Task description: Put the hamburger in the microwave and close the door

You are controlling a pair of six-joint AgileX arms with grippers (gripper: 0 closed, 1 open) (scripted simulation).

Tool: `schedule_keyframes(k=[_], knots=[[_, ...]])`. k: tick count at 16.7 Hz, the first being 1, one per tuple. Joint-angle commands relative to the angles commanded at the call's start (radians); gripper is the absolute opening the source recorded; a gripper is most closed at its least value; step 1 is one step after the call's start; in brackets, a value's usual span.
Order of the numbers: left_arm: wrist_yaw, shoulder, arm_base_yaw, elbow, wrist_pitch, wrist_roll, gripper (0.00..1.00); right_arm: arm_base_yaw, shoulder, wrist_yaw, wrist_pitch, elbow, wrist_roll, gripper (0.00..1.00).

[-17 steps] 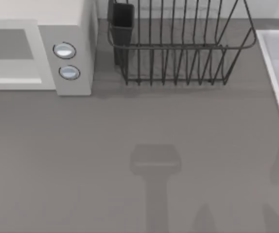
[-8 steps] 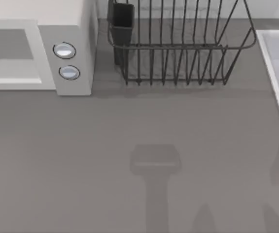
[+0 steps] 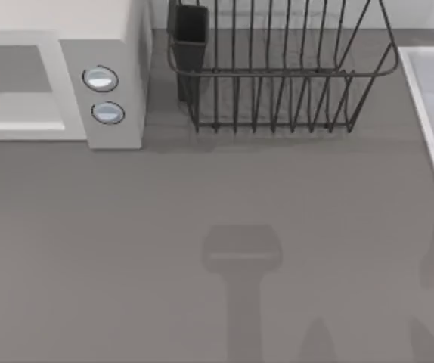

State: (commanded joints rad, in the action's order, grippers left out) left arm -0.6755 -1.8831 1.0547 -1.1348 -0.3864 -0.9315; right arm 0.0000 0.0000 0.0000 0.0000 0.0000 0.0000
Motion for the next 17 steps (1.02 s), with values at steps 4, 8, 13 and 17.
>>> schedule_keyframes(k=[4,8,13,17], knots=[[0.0,0.003,-0.005,0.0,-0.002,0.001,0.0,0.0,0.0,0.0,0.0,0.0,0.0,1.0],[0.02,0.073,-0.044,0.075,0.039,0.045,0.0,0.0,0.0,0.0,0.0,0.0,0.0,1.0],[0.069,0.259,-0.146,0.326,0.148,0.154,0.0,0.0,0.0,0.0,0.0,0.0,0.0,1.0],[0.084,0.314,-0.177,0.386,0.186,0.191,0.0,0.0,0.0,0.0,0.0,0.0,0.0,1.0]])
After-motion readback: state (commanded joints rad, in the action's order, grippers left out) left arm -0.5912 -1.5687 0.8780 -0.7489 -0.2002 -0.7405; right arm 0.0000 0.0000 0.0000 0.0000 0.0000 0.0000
